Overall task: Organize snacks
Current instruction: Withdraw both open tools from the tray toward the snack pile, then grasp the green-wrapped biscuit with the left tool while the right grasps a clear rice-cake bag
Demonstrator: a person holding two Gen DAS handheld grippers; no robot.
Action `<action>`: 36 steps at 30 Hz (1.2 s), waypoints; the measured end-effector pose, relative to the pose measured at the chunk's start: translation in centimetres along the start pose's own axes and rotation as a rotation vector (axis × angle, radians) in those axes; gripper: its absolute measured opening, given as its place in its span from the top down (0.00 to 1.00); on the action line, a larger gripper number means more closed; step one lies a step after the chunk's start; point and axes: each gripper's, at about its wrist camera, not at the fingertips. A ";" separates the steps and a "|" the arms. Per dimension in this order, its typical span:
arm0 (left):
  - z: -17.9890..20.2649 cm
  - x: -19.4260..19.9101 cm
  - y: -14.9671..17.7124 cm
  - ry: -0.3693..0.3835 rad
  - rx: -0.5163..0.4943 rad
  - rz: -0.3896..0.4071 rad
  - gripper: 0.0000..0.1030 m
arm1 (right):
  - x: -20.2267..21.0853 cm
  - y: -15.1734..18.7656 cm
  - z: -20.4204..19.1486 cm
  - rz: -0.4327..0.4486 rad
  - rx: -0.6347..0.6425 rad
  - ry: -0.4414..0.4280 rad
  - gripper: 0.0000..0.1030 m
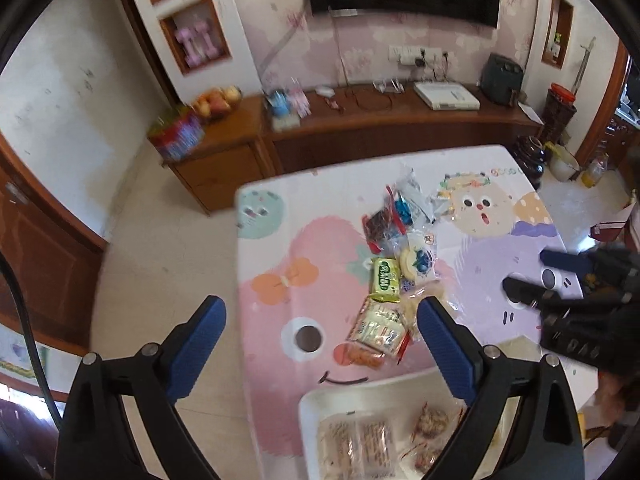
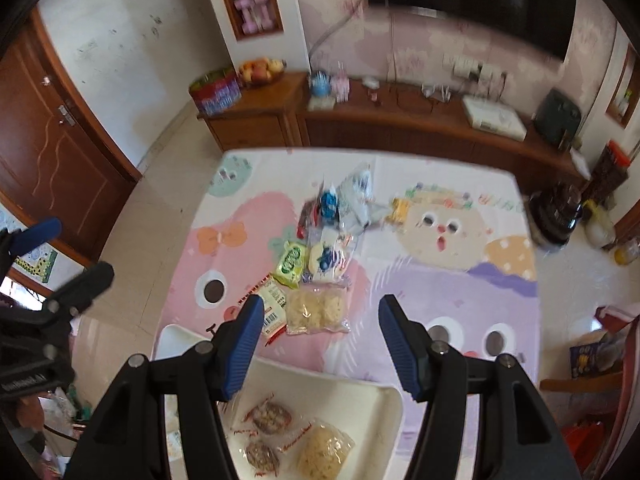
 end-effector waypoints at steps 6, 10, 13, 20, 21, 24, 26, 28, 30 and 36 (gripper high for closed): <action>-0.1 -10.6 -3.5 0.086 0.008 -0.161 0.07 | -9.5 -1.3 1.7 -0.184 -0.088 -0.060 0.42; 1.5 -17.0 -4.6 0.108 -0.030 -0.247 0.07 | -14.6 -1.0 2.1 -0.257 -0.132 -0.087 0.42; 2.8 -20.6 -4.9 0.126 -0.053 -0.302 0.07 | -17.3 -0.9 1.8 -0.295 -0.141 -0.058 0.42; 4.3 -25.9 -5.1 0.165 -0.069 -0.389 0.08 | -19.8 -0.7 2.2 -0.303 -0.202 -0.093 0.31; 4.5 -26.5 -5.1 0.171 -0.071 -0.398 0.08 | -19.9 -0.7 2.2 -0.310 -0.210 -0.109 0.30; 5.1 -27.8 -5.1 0.182 -0.083 -0.421 0.08 | -20.3 -0.4 2.3 -0.328 -0.218 -0.138 0.30; 5.5 -28.5 -5.1 0.193 -0.089 -0.432 0.08 | -20.2 -0.4 2.3 -0.327 -0.204 -0.133 0.34; 6.0 -29.0 -5.1 0.192 -0.098 -0.442 0.09 | -19.9 -0.7 2.7 -0.328 -0.212 -0.190 0.54; 6.3 -29.5 -5.1 0.188 -0.107 -0.452 0.11 | -19.8 -0.6 2.8 -0.338 -0.238 -0.211 0.57; 7.6 -29.4 -5.2 0.133 -0.149 -0.397 0.26 | -18.7 0.3 3.3 -0.318 -0.268 -0.175 0.63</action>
Point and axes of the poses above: each gripper's, at about its wrist camera, not at the fingertips, and x roughly against the way its jaws point, z to its right, y to its underside, and after that the axes turned 9 degrees about -z, right-handed
